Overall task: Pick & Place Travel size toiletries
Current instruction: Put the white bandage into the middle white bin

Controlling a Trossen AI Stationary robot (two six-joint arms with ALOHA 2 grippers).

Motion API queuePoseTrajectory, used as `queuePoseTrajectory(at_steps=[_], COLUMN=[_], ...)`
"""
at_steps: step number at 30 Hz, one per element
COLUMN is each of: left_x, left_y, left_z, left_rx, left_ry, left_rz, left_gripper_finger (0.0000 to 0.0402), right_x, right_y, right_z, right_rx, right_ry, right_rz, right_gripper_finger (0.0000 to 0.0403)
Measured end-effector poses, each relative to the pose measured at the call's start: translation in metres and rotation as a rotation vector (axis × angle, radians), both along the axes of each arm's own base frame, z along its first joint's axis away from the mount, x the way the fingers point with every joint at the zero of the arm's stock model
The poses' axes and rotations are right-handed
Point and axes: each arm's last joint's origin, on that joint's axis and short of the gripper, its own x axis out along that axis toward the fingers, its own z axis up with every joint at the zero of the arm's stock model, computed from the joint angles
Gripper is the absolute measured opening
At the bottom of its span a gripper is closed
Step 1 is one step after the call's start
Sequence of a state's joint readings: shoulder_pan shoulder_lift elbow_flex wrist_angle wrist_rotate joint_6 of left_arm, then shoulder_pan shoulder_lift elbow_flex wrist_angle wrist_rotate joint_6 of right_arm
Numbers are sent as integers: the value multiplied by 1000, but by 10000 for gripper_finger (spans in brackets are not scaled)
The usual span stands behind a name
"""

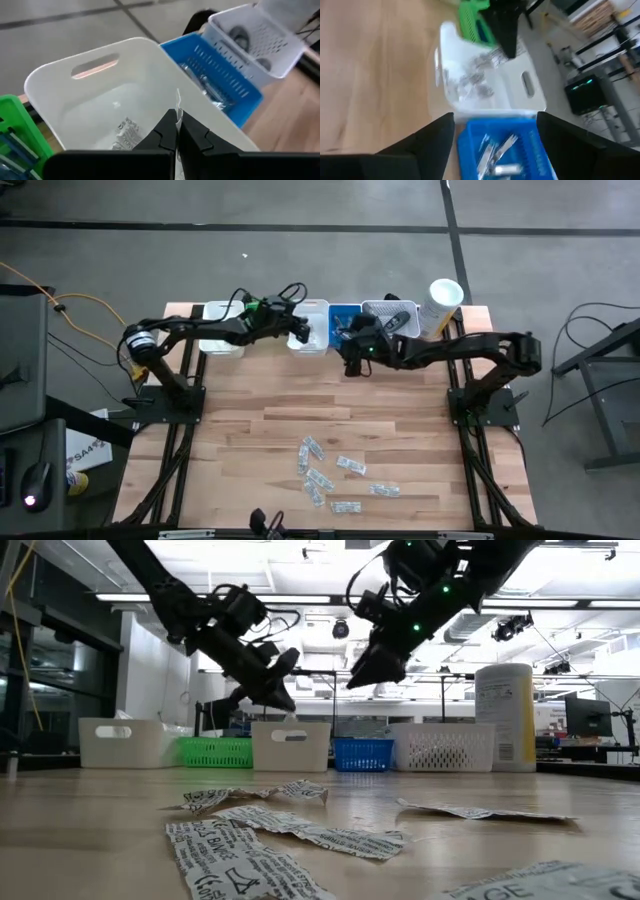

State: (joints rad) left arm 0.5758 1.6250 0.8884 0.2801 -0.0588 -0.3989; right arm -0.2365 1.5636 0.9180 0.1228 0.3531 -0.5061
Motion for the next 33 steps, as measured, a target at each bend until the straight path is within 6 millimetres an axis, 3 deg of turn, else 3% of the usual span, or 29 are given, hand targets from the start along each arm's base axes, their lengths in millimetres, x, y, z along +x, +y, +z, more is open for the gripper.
queuePoseTrajectory(at_steps=[5, 15, 19, 26, 33], left_x=[5, 11, 8, 2, -3], left_y=[9, 13, 11, -15, -41], left_z=[0, 17, 25, 43, 45], left_rx=[-19, 66, 84, 137, 178], left_ry=[84, 103, 126, 132, 166], left_rz=[-1, -41, -64, -143, -203], left_gripper_finger=[17, 153, 179, 182, 182], right_x=[-9, -20, -24, -35, -40], right_y=[-6, -7, -2, 22, 65], right_z=[4, -1, -4, 4, 5], right_rx=[57, 170, 248, 404, 493], right_ry=[9, 64, 75, 59, 100], right_rz=[-11, -88, -130, -205, -163], right_gripper_finger=[271, 270, 270, 270, 270])
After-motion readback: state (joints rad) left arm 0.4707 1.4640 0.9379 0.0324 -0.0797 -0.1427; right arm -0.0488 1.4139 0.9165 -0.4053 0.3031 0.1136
